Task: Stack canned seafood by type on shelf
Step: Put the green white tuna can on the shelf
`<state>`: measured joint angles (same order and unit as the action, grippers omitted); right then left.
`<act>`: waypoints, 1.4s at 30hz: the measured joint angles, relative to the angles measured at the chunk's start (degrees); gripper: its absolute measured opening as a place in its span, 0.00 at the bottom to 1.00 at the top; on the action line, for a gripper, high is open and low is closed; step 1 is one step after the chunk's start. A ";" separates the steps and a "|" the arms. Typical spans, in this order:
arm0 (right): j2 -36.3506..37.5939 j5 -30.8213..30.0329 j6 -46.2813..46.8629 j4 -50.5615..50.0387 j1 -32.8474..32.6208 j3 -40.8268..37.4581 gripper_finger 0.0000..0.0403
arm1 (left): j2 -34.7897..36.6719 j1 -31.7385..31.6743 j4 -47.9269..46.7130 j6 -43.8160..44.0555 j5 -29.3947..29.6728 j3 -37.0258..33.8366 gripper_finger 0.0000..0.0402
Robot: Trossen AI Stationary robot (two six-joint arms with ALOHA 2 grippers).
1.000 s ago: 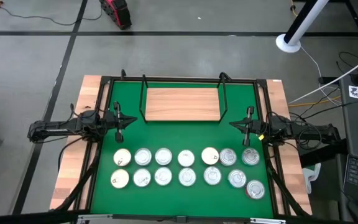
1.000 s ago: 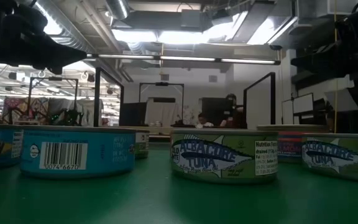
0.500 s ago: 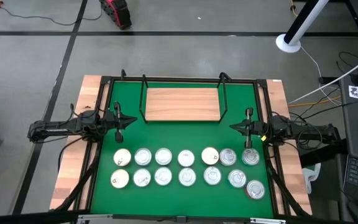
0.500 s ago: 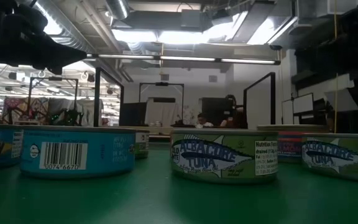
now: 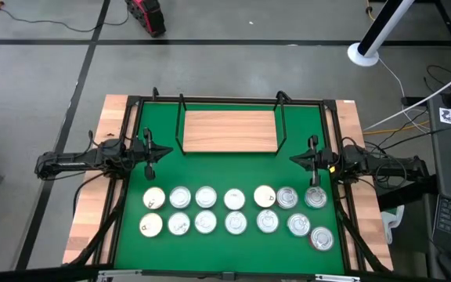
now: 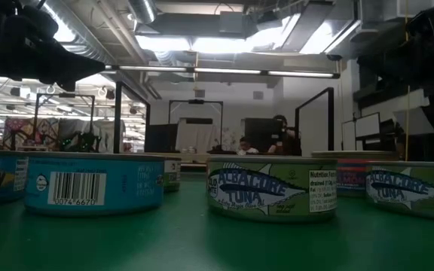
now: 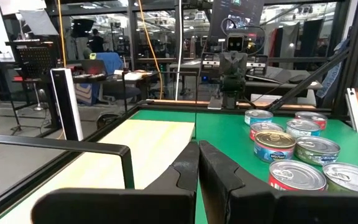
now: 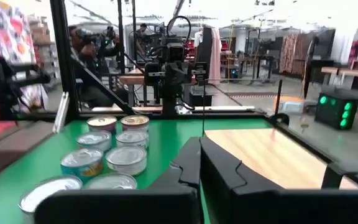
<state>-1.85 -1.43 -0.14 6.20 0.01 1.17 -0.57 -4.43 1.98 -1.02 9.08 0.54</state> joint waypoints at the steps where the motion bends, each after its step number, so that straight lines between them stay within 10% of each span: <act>1: 0.00 -0.43 1.42 0.01 0.00 0.00 0.04 | 0.02 -0.02 0.03 0.00 0.01 0.00 0.02; 16: 0.00 -4.57 4.40 -0.24 0.00 0.11 0.47 | -5.13 4.41 14.22 3.93 -0.47 4.97 0.02; 23: 0.00 -4.57 4.68 -0.24 0.00 0.11 0.54 | -23.94 10.44 14.00 3.87 -1.03 18.30 0.06; 31: 0.00 -4.57 4.83 -0.26 0.00 0.11 0.55 | -49.06 15.74 11.57 -4.67 -0.98 35.69 0.33; 42: 0.00 -0.90 4.84 -0.12 0.00 0.13 0.55 | -73.92 24.83 -21.03 -3.90 0.65 52.32 0.46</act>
<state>-1.85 -2.32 4.70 6.08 0.01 1.30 -74.50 20.40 -19.06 -4.91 9.74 52.86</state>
